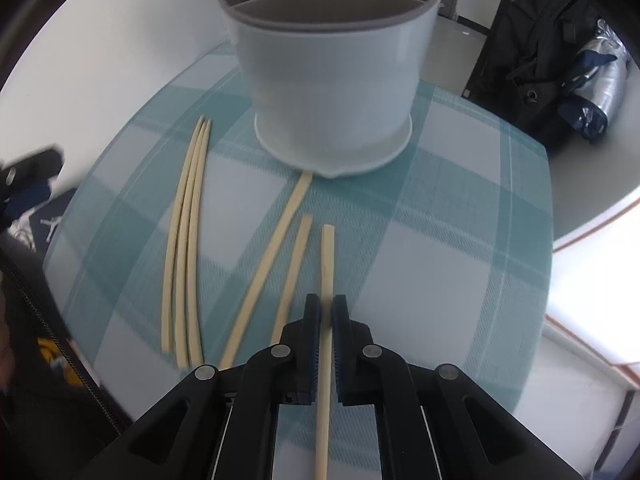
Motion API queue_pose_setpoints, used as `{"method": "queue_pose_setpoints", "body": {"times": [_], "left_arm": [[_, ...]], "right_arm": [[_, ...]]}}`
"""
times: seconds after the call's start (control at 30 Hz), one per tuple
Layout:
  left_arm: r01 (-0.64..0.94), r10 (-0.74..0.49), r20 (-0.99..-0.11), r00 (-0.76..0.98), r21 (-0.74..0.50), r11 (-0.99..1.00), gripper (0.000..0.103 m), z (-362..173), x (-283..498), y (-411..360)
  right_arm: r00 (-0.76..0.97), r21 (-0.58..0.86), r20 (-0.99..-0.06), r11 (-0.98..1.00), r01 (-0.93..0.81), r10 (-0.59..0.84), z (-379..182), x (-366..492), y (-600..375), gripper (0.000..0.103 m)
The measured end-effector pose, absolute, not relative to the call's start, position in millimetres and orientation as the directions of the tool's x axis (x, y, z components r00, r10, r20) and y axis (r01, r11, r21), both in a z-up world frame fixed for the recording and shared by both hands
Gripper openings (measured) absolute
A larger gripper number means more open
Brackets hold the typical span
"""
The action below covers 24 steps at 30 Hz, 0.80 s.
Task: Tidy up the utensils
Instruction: 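Lift the chopstick with the right gripper while the left gripper grasps another chopstick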
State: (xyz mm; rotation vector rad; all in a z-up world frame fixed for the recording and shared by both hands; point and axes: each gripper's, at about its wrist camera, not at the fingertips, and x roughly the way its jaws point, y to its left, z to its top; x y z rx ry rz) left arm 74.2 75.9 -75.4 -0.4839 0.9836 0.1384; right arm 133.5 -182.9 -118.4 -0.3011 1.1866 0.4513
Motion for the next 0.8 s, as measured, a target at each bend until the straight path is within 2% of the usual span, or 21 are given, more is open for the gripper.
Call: {"method": "queue_pose_setpoints", "body": {"times": [0.23,0.47,0.63,0.8], "left_arm": [[-0.331,-0.076,-0.835,0.545,-0.297,0.895,0.102,-80.0,76.3,74.7],[-0.317,-0.062,-0.832,0.551,-0.277,0.907,0.102,-81.1,80.5,70.9],[-0.288,-0.090,-0.843,0.531,-0.279,0.916,0.102,-87.1,92.5,60.2],[-0.239,-0.065,-0.872,0.486,-0.204,0.949,0.102,-94.4,111.1,40.6]], "right_arm": [[0.291,0.017,-0.939,0.868,-0.496,0.184,-120.0,139.2,-179.1,0.009],[0.307,0.018,-0.930,0.861,-0.508,0.201,-120.2,164.7,-162.7,0.006],[0.309,0.084,-0.914,0.869,-0.488,0.262,-119.4,167.8,-164.7,0.006],[0.332,0.242,-0.864,0.890,-0.387,0.379,-109.1,178.3,-199.4,0.006]]}}
